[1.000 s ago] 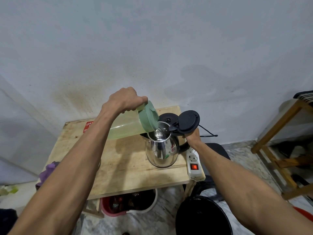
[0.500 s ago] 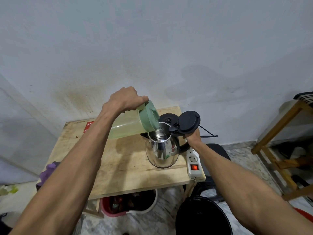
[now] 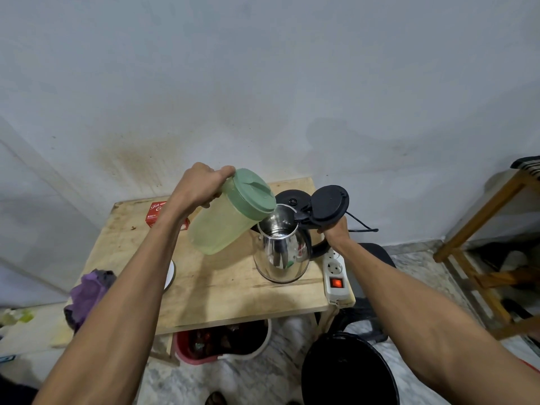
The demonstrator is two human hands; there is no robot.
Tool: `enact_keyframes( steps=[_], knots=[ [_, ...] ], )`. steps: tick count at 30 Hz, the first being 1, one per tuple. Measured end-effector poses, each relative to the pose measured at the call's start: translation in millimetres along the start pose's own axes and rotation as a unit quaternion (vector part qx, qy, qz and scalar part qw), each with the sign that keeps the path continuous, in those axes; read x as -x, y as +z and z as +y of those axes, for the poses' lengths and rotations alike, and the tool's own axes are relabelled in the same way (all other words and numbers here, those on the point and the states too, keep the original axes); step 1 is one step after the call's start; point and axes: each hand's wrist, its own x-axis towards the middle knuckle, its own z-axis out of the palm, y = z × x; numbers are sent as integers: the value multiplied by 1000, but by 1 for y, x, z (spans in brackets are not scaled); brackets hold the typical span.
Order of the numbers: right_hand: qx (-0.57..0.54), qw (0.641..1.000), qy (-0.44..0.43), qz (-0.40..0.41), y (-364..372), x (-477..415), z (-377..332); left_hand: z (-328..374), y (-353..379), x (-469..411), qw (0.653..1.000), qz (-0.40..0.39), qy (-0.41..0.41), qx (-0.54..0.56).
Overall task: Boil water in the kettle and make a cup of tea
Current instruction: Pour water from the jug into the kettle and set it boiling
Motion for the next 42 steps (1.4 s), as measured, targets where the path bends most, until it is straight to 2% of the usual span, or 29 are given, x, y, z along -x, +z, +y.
enact_keyframes(
  steps=[6, 12, 16, 22, 32, 37, 42],
  knots=[
    [-9, 1000, 1, -2, 0, 0, 0, -35, -6, 5, 991, 45, -38, 120],
    [-6, 1000, 5, 2, 1, -3, 6, -90, 12, 8, 943, 125, -129, 282],
    [-22, 1000, 6, -2, 0, -2, 3, -101, 45, 3, 938, 145, -141, 280],
    [-63, 998, -4, 3, 2, -2, 5, -105, 86, -29, 922, 167, -93, 336],
    [-77, 997, -19, 12, 2, -4, 12, -111, 122, -93, 908, 116, -141, 377],
    [-104, 994, -35, 16, 4, -6, 15, -122, 128, -101, 905, 121, -143, 382],
    [-76, 997, -31, 11, 3, -5, 13, -131, 129, -104, 906, 113, -140, 383]
  ],
)
